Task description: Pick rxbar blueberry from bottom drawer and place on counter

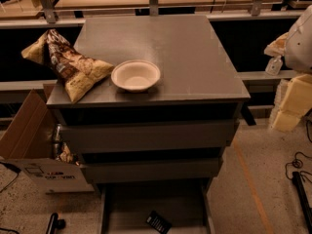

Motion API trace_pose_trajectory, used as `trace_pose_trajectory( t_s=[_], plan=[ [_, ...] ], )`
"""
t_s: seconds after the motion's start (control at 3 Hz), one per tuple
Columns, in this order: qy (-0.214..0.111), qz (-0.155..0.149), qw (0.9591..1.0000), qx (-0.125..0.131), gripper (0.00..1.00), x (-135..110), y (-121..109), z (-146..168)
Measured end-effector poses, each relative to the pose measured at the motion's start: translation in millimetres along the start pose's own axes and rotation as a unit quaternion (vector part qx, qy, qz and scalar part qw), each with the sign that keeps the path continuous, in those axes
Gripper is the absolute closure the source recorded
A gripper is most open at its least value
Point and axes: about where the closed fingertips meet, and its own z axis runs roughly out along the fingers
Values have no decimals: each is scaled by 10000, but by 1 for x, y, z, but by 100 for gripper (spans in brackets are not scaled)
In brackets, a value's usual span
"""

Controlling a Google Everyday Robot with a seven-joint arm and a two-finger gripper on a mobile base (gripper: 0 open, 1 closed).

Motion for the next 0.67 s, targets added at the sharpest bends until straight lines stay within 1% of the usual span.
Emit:
trace_pose_trajectory(
  t_s=[0.33, 0.67],
  plan=[
    [0, 0, 10000, 0, 0, 0, 0, 0],
    [-152, 266, 9992, -265, 0, -1, 0, 43]
  ],
)
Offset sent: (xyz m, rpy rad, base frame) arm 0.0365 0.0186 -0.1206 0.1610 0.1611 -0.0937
